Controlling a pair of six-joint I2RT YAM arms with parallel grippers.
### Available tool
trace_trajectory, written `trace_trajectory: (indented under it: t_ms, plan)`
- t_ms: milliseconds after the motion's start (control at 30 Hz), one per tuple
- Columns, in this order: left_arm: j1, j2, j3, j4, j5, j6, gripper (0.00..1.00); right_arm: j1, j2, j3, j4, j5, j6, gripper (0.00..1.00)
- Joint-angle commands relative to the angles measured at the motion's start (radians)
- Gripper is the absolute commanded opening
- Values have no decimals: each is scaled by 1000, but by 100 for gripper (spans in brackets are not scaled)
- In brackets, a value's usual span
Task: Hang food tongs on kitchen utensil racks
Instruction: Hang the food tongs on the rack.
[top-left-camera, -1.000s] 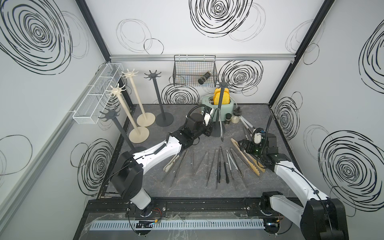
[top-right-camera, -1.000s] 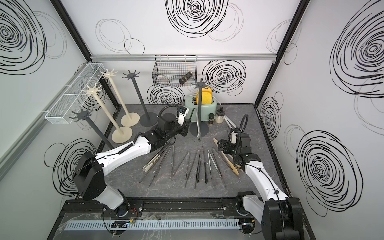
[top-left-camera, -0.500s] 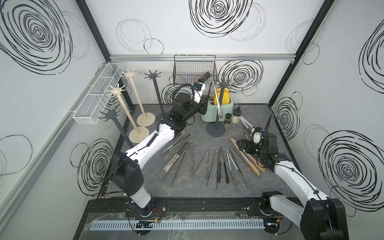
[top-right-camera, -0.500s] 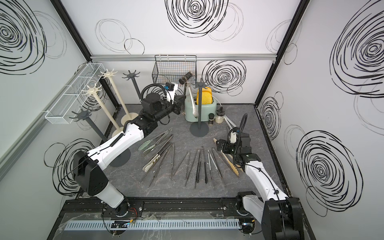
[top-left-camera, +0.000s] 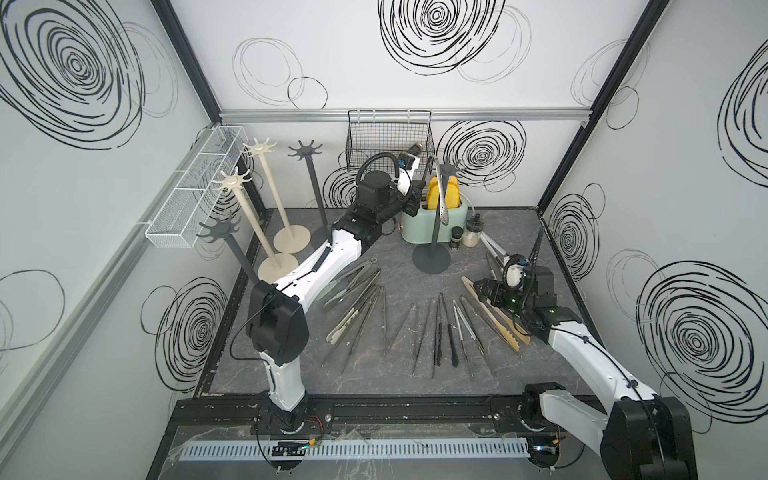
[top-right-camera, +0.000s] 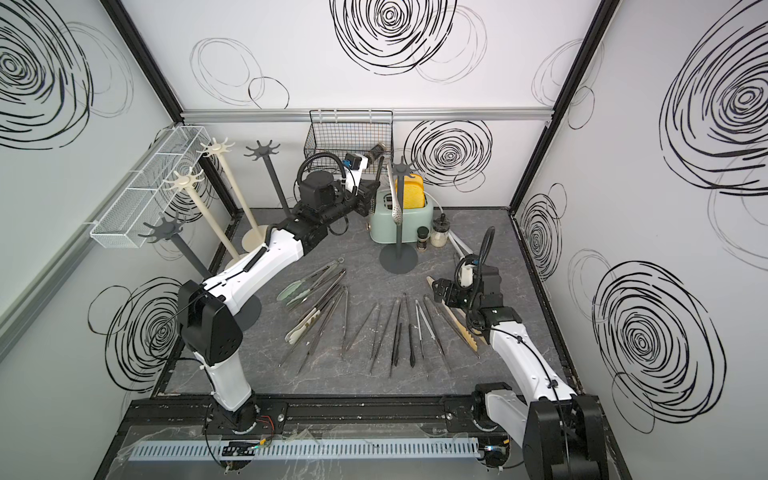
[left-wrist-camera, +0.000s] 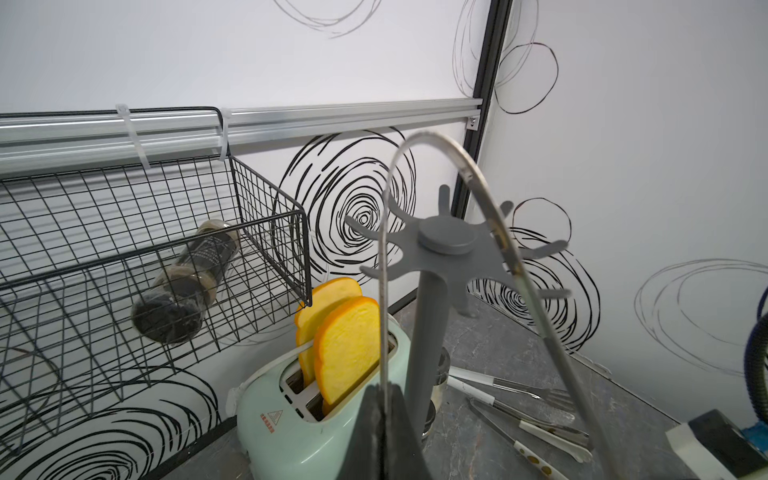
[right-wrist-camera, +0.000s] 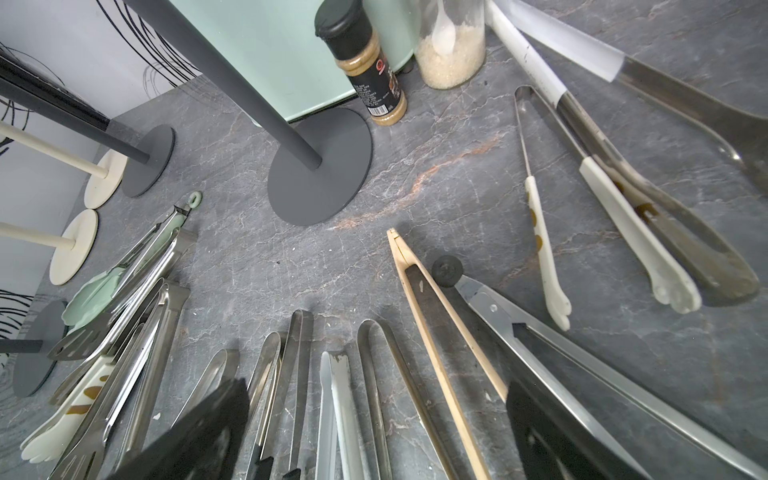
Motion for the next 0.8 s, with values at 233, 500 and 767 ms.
trace_trajectory:
  t_ms: [233, 500, 767]
  plan:
    - [-34, 46, 6, 41, -15, 58, 0, 5, 2, 9, 17, 5, -12, 99]
    - [-60, 25, -101, 93, -68, 111, 0, 5, 0, 4, 22, 2, -13, 98]
    - [-60, 25, -149, 114, -91, 122, 2, 5, -2, 1, 21, -1, -12, 98]
